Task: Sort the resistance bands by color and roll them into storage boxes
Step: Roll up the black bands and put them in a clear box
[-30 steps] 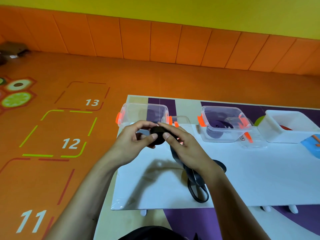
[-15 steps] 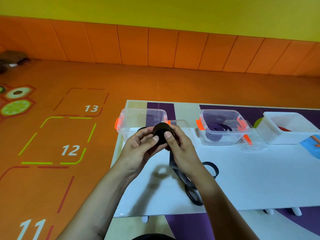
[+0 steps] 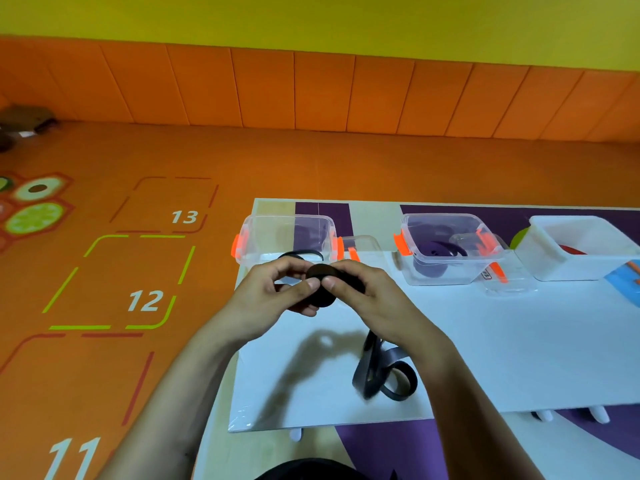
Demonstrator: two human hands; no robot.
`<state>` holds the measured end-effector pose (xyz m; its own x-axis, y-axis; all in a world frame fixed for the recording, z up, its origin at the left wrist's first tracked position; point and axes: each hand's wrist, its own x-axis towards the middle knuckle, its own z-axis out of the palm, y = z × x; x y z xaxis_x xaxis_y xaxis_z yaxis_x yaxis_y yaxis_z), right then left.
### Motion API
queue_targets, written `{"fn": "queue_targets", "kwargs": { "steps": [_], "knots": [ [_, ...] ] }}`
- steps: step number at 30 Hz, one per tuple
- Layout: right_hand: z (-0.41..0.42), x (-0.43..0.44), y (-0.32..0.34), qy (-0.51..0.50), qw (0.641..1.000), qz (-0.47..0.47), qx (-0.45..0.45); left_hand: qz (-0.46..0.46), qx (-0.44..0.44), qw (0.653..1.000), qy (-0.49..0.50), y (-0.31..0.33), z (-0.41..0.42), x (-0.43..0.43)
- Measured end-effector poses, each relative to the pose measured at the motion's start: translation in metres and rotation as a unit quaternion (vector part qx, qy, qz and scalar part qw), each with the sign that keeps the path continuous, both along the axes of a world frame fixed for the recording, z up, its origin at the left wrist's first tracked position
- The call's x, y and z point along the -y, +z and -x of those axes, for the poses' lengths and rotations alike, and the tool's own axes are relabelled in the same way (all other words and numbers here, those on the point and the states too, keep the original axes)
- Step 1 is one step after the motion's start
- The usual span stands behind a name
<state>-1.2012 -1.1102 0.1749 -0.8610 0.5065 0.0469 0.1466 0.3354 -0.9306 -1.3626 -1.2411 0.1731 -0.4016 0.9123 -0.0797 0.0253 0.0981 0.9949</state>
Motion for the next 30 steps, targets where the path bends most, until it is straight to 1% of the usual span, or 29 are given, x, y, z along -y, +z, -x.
{"fn": "queue_targets", "kwargs": {
  "steps": [4, 6, 9, 11, 13, 14, 15, 17, 19, 22, 24, 26, 30],
  "knots": [
    [0.001, -0.001, -0.007, -0.043, 0.995, 0.079, -0.046, -0.040, 0.046, 0.998, 0.017, -0.006, -0.006, -0.002],
    [0.000, -0.003, -0.010, -0.055, 0.991, 0.099, -0.068, -0.077, 0.111, 0.990, 0.042, -0.009, -0.012, -0.006],
    [0.002, 0.000, -0.016, -0.086, 0.984, 0.121, -0.103, -0.123, 0.241, 0.960, 0.074, -0.011, -0.017, -0.011],
    [0.005, 0.005, -0.021, -0.102, 0.978, 0.143, -0.113, -0.130, 0.286, 0.947, 0.073, -0.012, -0.020, -0.014],
    [0.008, 0.009, -0.026, -0.112, 0.977, 0.147, -0.106, -0.127, 0.311, 0.939, 0.072, -0.015, -0.024, -0.015],
    [0.007, 0.009, -0.027, -0.111, 0.979, 0.137, -0.097, -0.119, 0.310, 0.940, 0.073, -0.017, -0.026, -0.015],
    [0.006, 0.007, -0.028, -0.107, 0.983, 0.119, -0.085, -0.105, 0.292, 0.948, 0.073, -0.019, -0.026, -0.014],
    [0.000, 0.003, -0.024, -0.093, 0.991, 0.080, -0.052, -0.053, 0.194, 0.978, 0.059, -0.017, -0.021, -0.011],
    [-0.005, -0.001, -0.018, -0.067, 0.996, 0.058, -0.024, 0.003, 0.088, 0.995, 0.040, -0.011, -0.013, -0.006],
    [-0.008, -0.005, -0.005, -0.019, 0.999, 0.012, 0.030, 0.022, -0.017, 0.999, 0.035, 0.001, -0.001, 0.000],
    [-0.007, -0.005, 0.003, 0.011, 0.998, -0.023, 0.063, 0.020, -0.071, 0.997, 0.001, 0.007, 0.003, 0.001],
    [-0.003, -0.004, 0.010, 0.005, 0.998, -0.028, 0.050, -0.004, -0.063, 0.998, -0.013, 0.009, 0.004, 0.001],
    [0.004, -0.002, 0.011, -0.063, 0.994, 0.054, -0.068, -0.079, 0.025, 0.996, 0.023, 0.006, -0.003, 0.001]
  ]
}}
